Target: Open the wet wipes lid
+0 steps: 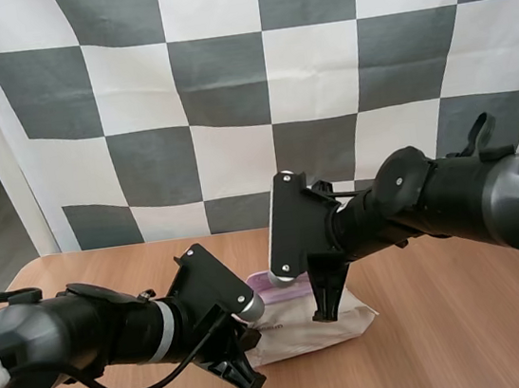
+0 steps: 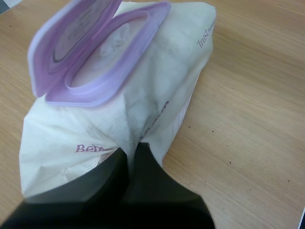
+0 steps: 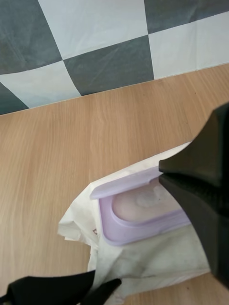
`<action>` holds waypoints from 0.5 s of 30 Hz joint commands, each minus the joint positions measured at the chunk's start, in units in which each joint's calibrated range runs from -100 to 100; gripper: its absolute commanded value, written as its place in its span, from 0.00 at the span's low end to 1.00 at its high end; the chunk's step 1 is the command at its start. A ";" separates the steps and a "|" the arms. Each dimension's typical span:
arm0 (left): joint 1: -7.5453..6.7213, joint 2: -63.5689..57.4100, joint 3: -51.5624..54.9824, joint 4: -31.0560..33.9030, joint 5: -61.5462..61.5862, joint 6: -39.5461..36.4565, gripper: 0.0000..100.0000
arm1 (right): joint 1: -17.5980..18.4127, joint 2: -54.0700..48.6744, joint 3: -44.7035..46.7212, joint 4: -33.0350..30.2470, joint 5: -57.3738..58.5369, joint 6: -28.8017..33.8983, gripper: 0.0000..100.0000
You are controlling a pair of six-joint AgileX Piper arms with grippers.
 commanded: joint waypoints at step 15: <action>-0.04 0.05 -0.06 -0.08 0.11 0.03 0.00 | 0.01 15.78 -6.22 2.14 -7.40 -0.23 0.00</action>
